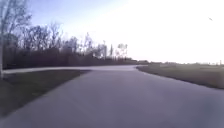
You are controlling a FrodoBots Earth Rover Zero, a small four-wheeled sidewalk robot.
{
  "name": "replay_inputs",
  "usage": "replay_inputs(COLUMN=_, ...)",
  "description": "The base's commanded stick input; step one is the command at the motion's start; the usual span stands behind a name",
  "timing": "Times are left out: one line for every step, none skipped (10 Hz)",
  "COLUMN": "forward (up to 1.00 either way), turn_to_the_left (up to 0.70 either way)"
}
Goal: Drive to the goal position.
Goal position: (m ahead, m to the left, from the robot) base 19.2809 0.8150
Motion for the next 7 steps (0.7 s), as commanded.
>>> replay_inputs(forward=1.00, turn_to_the_left=0.01)
replay_inputs(forward=1.00, turn_to_the_left=0.01)
replay_inputs(forward=1.00, turn_to_the_left=0.01)
replay_inputs(forward=1.00, turn_to_the_left=0.01)
replay_inputs(forward=1.00, turn_to_the_left=0.01)
replay_inputs(forward=1.00, turn_to_the_left=0.01)
replay_inputs(forward=1.00, turn_to_the_left=-0.01)
